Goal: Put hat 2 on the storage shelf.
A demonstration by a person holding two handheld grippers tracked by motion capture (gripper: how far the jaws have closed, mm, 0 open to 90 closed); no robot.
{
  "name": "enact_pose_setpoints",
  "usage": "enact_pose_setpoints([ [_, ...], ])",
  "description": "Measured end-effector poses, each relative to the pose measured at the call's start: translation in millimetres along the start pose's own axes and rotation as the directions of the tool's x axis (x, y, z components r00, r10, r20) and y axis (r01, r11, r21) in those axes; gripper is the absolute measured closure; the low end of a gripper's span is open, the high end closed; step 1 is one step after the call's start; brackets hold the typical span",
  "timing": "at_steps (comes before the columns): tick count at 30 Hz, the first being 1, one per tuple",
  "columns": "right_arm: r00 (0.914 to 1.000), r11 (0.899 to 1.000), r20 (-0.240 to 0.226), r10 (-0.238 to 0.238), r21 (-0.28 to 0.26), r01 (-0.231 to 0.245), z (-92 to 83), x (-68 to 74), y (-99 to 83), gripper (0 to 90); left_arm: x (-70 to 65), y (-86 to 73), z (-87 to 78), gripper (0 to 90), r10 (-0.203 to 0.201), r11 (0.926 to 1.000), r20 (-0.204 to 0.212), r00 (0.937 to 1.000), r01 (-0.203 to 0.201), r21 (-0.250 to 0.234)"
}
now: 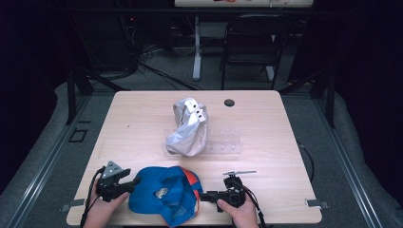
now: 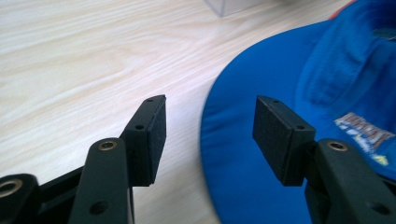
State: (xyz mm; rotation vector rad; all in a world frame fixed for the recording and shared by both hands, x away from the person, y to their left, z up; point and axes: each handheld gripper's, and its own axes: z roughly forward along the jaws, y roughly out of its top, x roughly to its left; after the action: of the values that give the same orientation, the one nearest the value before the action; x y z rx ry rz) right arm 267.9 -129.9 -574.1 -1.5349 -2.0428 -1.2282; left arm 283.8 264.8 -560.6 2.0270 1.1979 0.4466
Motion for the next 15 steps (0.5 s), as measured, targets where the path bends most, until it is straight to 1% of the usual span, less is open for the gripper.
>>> enact_pose_setpoints([
  [1,0.9998,1.000,-0.014,-0.013,0.015,0.013,5.7,3.3,-2.3,55.7,1.5,-1.1,-1.0,44.9,-0.004,1.0000,-0.005,1.0000,0.004,-0.001],
  [4,0.9995,0.999,-0.021,-0.024,0.026,0.025,9.7,5.8,-3.8,55.8,2.8,-2.0,-3.3,44.9,-0.004,1.0000,-0.008,1.0000,0.004,-0.002],
  [5,0.9991,0.998,-0.021,-0.037,0.050,0.038,12.6,7.4,-4.4,55.7,1.9,-2.6,-3.7,44.8,-0.005,0.9999,-0.011,0.9999,0.005,-0.010],
  [7,0.9988,0.997,-0.023,-0.043,0.057,0.044,14.2,7.6,-4.6,55.7,1.3,-2.9,-3.7,44.8,-0.004,1.0000,-0.011,0.9999,0.004,-0.009],
  [9,0.9989,0.997,-0.024,-0.041,0.063,0.043,17.4,7.8,-5.2,55.7,0.9,-3.0,-3.8,44.8,0.001,1.0000,-0.013,0.9999,-0.001,-0.009],
  [10,0.9991,0.998,-0.026,-0.033,0.054,0.034,19.5,8.3,-6.0,55.8,1.1,-3.0,-4.1,44.8,0.007,0.9999,-0.014,0.9999,-0.007,-0.008],
  [11,0.9985,0.998,-0.051,-0.021,0.054,0.024,22.3,8.0,-6.7,55.9,1.9,-3.1,-4.5,44.8,0.004,1.0000,-0.011,0.9999,-0.004,-0.005],
  [12,0.9985,0.998,-0.051,-0.021,0.054,0.024,22.3,8.0,-6.7,55.9,1.9,-3.1,-4.5,44.8,0.004,1.0000,-0.011,0.9999,-0.004,-0.005],
  [13,0.9984,0.997,-0.057,-0.010,0.074,0.014,22.5,7.0,-6.3,58.1,2.5,-3.6,-3.8,44.8,0.001,1.0000,-0.014,0.9999,-0.001,-0.003],
  [14,0.9984,0.997,-0.057,-0.010,0.074,0.014,22.5,7.0,-6.3,58.1,2.5,-3.6,-3.8,44.8,0.001,1.0000,-0.014,0.9999,-0.001,-0.003],
  [15,0.9979,0.997,-0.064,0.010,0.080,-0.005,23.1,5.2,-6.1,63.8,3.1,-3.8,-3.6,44.8,0.005,1.0000,-0.011,0.9999,-0.005,0.002],
])
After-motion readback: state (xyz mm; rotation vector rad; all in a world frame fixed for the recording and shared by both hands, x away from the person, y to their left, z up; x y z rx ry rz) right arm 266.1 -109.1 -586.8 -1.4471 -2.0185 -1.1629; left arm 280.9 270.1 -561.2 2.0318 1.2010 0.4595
